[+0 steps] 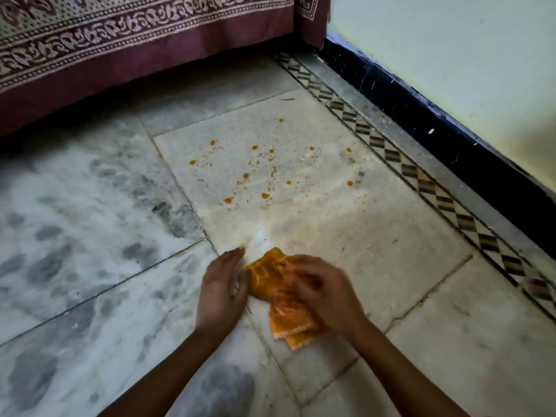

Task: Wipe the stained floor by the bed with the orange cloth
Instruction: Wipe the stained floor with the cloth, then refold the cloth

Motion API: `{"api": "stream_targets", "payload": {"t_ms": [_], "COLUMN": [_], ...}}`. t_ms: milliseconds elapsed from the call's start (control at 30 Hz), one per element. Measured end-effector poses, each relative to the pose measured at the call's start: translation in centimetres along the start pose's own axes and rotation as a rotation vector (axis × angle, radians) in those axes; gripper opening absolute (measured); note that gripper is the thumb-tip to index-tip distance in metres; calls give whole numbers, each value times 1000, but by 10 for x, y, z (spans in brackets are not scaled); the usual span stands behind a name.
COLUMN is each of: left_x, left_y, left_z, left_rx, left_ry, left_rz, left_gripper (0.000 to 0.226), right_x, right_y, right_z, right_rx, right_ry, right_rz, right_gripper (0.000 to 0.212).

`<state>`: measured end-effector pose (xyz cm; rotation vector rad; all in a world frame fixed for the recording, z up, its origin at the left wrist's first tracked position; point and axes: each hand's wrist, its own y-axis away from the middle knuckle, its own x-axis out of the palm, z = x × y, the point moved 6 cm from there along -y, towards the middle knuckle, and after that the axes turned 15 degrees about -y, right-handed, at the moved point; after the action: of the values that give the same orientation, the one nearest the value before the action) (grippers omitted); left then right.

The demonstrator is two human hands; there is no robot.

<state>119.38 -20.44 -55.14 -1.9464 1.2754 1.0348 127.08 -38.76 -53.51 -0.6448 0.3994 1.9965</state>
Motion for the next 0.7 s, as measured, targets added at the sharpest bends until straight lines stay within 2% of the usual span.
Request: {"api": "stream_targets", "payload": {"t_ms": [33, 100, 167, 233, 300, 367, 433, 500, 633, 700], "left_x": [1, 6, 5, -4, -13, -25, -45, -71, -127, -146], "left_y": [-1, -6, -15, -27, -38, -48, -56, -63, -74, -76], "left_z": [-11, -28, -37, -40, -43, -51, -68, -90, -136, -156], "left_rx": [32, 72, 72, 9, 14, 136, 327, 469, 684, 796], "left_ry": [14, 76, 117, 186, 217, 196, 127, 158, 212, 104], "left_rz": [56, 120, 91, 94, 183, 300, 318, 254, -34, -120], "left_gripper": [54, 52, 49, 51, 50, 46, 30, 22, 35, 50], "right_x": [-16, -30, -17, -2, -11, -27, -51, -85, -160, -190], "right_y": [-1, -8, -16, -20, -25, -33, -42, -50, -55, -53], "right_z": [2, -8, -9, -1, 15, 36, 66, 106, 173, 196], "right_rx": [64, 193, 360, 427, 383, 279, 173, 55, -144, -204], "right_ry": [-169, -149, -138, -220, -298, -313, -371, -356, -218, -149], "right_rz": [-132, -207, -32, 74, 43, 55, 73, 41, -127, -198], "right_gripper": [27, 48, 61, 47, 26, 11, 14, 21, 23, 24]}}
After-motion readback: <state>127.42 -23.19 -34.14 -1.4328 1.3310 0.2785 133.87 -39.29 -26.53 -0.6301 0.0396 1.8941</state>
